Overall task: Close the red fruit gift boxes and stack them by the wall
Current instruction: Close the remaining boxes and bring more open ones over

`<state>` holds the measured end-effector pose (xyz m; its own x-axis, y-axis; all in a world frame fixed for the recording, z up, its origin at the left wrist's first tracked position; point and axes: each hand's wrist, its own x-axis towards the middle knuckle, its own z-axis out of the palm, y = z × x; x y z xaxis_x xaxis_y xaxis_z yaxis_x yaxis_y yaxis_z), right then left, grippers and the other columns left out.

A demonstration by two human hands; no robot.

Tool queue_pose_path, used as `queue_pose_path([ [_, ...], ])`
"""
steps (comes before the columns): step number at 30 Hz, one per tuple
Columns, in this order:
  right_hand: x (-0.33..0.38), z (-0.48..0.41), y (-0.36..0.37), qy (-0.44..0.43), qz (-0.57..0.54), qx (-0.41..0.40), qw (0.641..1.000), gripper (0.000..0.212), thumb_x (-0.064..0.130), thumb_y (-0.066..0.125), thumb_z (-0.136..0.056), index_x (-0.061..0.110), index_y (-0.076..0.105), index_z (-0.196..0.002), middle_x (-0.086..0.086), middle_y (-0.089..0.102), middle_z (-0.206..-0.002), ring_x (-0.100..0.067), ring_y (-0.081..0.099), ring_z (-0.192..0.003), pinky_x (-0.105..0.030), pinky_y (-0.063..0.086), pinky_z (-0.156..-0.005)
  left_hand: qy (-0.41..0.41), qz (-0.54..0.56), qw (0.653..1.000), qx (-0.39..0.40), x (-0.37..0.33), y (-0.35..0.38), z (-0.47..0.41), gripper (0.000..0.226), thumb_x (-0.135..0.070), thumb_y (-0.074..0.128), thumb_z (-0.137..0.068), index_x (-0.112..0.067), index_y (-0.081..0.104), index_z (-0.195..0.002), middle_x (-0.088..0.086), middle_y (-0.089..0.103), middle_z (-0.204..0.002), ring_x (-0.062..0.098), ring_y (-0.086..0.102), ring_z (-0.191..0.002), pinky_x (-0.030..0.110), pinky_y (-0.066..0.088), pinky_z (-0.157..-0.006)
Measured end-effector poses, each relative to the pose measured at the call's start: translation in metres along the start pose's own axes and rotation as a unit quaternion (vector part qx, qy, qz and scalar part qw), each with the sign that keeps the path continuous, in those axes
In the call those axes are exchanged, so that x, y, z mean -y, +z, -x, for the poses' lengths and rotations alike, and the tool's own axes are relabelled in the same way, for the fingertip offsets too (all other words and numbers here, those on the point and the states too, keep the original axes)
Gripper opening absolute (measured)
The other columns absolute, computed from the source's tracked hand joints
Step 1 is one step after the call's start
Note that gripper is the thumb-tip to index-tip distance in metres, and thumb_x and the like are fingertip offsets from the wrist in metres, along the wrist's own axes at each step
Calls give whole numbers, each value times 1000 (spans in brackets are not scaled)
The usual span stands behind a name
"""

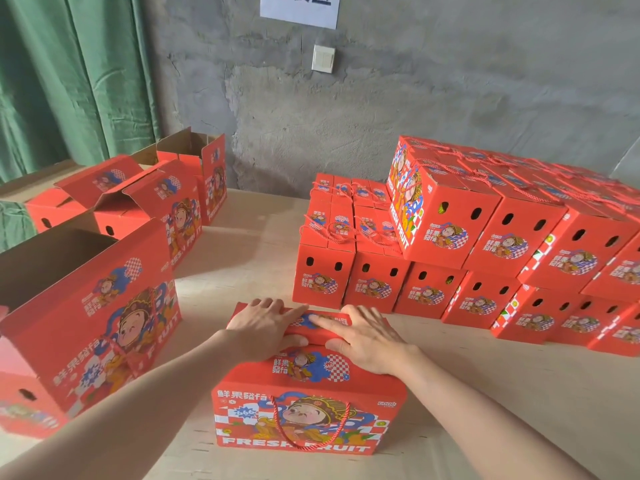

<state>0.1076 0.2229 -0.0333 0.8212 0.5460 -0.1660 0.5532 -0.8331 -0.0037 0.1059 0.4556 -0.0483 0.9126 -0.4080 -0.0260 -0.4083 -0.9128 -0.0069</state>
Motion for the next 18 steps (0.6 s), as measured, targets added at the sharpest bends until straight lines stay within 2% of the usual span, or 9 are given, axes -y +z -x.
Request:
queue_pose_path([
  [4, -17, 7, 0, -22, -32, 6, 999, 47, 62, 19, -96, 63, 0, -139, 4, 15, -158, -20, 18, -142, -43, 12, -115, 5, 8, 1000, 11, -1, -2, -1, 95, -81, 0, -66, -38, 7, -150, 8, 41, -141, 27, 39, -128, 38, 29, -107],
  [7, -25, 11, 3, -2, -40, 3, 999, 48, 62, 15, -96, 60, -3, -140, 8, 8, -160, -16, 10, -146, -40, 6, -116, 7, 8, 1000, 16, 2, -4, -1, 96, -81, -1, -66, -37, 7, -151, 8, 40, -140, 27, 38, -129, 37, 28, -107],
  [14, -21, 10, 7, -18, -26, 2, 999, 50, 65, 18, -91, 67, -10, -132, 5, 16, -155, -20, 12, -142, -42, 15, -115, 5, 4, 1000, 5, 3, 2, 0, 91, -81, -3, -68, -41, 5, -149, 6, 39, -139, 26, 36, -129, 39, 28, -109],
  [18, -26, 10, 3, -20, -58, 20, 998, 52, 65, 25, -93, 63, 3, -140, 6, 15, -156, -18, 14, -141, -41, 17, -114, -5, 23, 1000, 8, 3, 2, 0, 88, -82, 1, -68, -45, 6, -148, 3, 38, -141, 24, 35, -131, 38, 28, -109],
])
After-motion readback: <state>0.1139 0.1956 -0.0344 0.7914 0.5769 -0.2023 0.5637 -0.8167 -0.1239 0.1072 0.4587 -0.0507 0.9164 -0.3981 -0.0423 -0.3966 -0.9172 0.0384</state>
